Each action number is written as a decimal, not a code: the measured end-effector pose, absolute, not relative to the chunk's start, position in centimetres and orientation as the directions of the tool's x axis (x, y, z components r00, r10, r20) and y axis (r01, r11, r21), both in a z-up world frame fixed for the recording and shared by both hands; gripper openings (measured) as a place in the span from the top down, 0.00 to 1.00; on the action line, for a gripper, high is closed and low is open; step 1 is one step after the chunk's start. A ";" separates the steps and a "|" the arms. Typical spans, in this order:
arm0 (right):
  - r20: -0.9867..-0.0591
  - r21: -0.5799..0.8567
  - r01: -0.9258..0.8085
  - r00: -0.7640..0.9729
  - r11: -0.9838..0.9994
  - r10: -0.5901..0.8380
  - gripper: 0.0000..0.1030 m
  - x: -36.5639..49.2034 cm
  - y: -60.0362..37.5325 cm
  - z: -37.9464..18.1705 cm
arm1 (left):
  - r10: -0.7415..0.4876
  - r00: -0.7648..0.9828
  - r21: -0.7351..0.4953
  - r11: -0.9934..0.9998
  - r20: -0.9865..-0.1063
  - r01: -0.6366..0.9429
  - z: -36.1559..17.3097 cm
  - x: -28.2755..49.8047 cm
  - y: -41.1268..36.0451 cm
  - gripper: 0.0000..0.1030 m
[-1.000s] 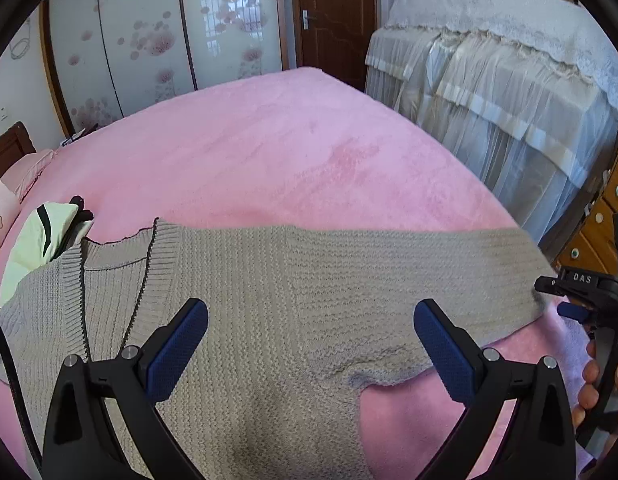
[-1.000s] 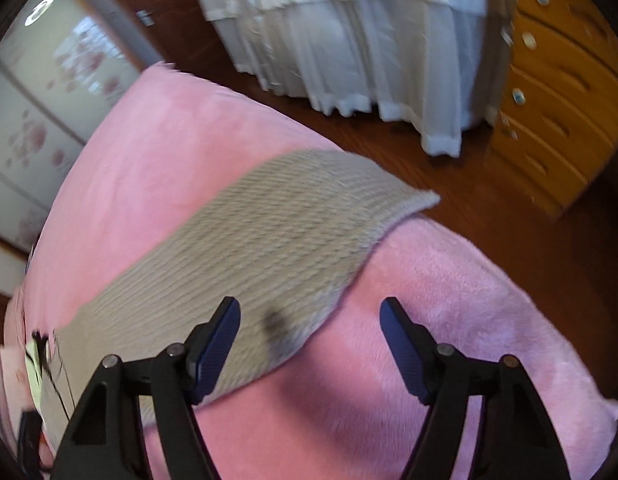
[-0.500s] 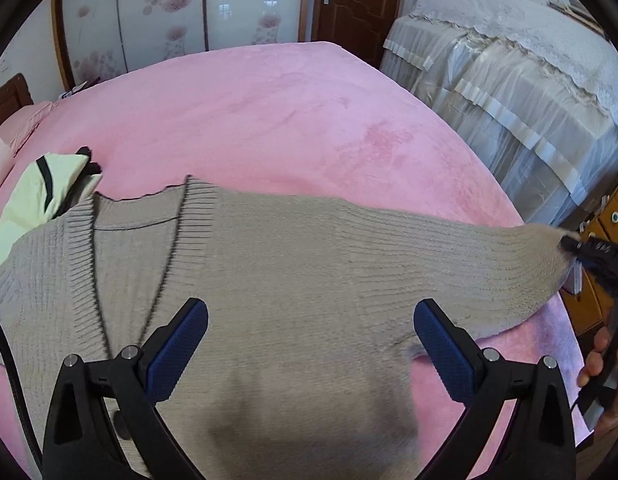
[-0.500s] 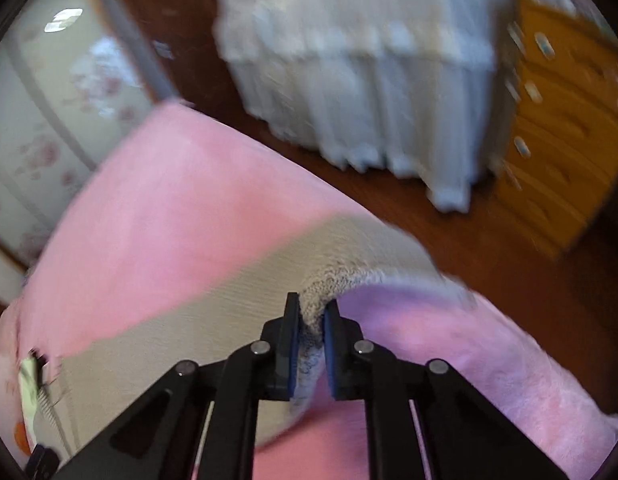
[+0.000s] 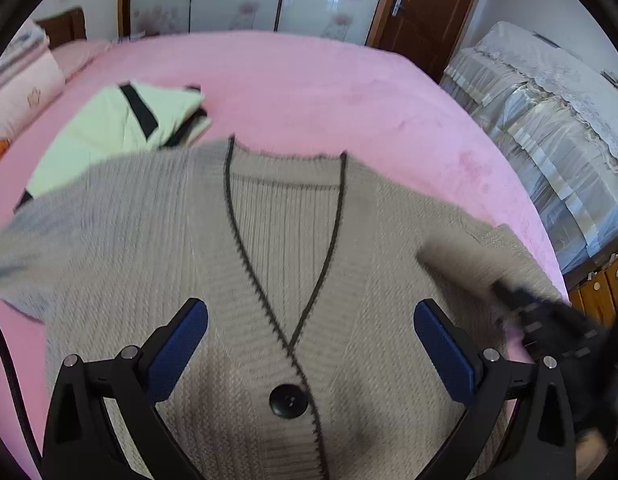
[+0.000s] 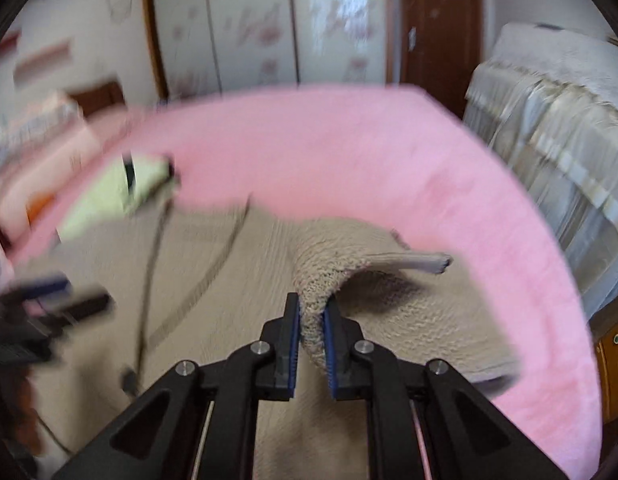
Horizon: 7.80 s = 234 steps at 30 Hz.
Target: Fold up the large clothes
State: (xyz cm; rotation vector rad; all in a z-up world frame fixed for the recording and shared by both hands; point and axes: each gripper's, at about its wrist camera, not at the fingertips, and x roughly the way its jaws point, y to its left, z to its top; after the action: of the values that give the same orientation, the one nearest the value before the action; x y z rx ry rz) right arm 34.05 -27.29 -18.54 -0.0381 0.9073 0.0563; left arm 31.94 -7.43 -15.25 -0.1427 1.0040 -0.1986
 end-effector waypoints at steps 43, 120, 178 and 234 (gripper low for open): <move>-0.850 0.250 0.284 0.522 0.925 0.070 0.46 28.2 -43.6 -23.2 | -0.170 0.404 0.007 0.916 -0.899 0.401 -15.3 37.3 -28.4 0.95; -0.791 0.055 0.068 0.612 0.996 0.001 0.75 39.9 -28.5 -17.7 | -0.153 0.575 -0.103 0.988 -0.804 0.119 -15.7 41.4 -4.6 0.44; -0.773 0.235 -0.024 0.601 0.972 0.202 0.73 19.6 -19.1 -7.0 | -0.196 0.548 -0.123 0.978 -0.813 0.168 -3.6 18.7 3.7 0.20; -0.815 0.106 -0.105 0.560 0.989 0.147 0.61 33.7 1.9 -16.6 | -0.159 0.768 -0.106 0.987 -0.621 0.119 -6.2 33.8 26.6 0.93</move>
State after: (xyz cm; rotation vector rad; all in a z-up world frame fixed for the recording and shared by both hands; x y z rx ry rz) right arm 33.75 1.90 -16.57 0.0465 0.9645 0.1486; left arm 33.81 26.57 -6.20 -0.0616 0.6789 -0.1508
